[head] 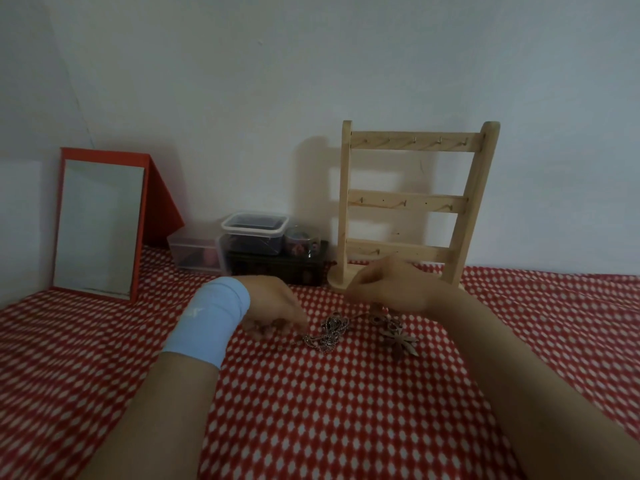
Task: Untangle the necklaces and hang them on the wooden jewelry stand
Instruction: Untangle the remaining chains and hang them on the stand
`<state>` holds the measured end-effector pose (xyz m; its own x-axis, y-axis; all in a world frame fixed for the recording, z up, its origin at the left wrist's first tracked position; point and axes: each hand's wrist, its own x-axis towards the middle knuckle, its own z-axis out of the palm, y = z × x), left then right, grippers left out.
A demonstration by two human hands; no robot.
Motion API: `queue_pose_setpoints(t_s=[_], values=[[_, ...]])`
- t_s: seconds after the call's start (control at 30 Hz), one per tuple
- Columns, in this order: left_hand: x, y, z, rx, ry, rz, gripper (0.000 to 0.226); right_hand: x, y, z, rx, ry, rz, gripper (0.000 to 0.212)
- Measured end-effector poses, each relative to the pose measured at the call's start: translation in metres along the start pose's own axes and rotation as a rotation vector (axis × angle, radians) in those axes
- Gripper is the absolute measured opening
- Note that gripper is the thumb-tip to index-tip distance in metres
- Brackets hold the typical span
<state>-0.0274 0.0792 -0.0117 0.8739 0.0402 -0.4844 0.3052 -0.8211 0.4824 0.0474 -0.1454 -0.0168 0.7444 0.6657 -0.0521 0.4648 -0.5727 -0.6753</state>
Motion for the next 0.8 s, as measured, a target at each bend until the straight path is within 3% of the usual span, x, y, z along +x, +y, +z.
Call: queue_pose_setpoints(t_s=[0.07, 0.17, 0.3, 0.4, 0.5, 0.67, 0.73, 0.8], values=[[0.002, 0.002, 0.0, 0.145, 0.119, 0.013, 0.025, 0.004, 0.004, 0.007, -0.153, 0.045, -0.011, 0.012], [0.003, 0.014, 0.007, 0.207, 0.28, 0.192, 0.03, 0.008, 0.005, 0.021, -0.367, -0.003, -0.018, 0.029], [0.013, 0.026, 0.032, 0.133, 0.173, 0.326, 0.045, 0.013, 0.008, 0.023, -0.468, 0.008, 0.059, 0.022], [0.022, 0.028, 0.047, 0.196, 0.242, 0.367, 0.06, 0.011, 0.009, 0.02, -0.498, 0.02, 0.111, 0.016], [0.027, 0.026, 0.05, 0.228, 0.31, 0.406, 0.052, 0.007, 0.012, 0.015, -0.526, 0.074, 0.122, 0.019], [0.031, 0.016, 0.039, 0.336, 0.36, 0.277, 0.035, 0.007, 0.017, -0.001, -0.468, 0.224, 0.154, 0.019], [0.028, 0.007, 0.028, 0.403, 0.409, 0.175, 0.032, 0.008, 0.023, -0.007, -0.525, 0.243, 0.233, 0.013], [0.023, -0.003, 0.014, 0.458, 0.412, 0.076, 0.031, 0.008, 0.029, -0.011, -0.649, 0.207, 0.333, 0.02]])
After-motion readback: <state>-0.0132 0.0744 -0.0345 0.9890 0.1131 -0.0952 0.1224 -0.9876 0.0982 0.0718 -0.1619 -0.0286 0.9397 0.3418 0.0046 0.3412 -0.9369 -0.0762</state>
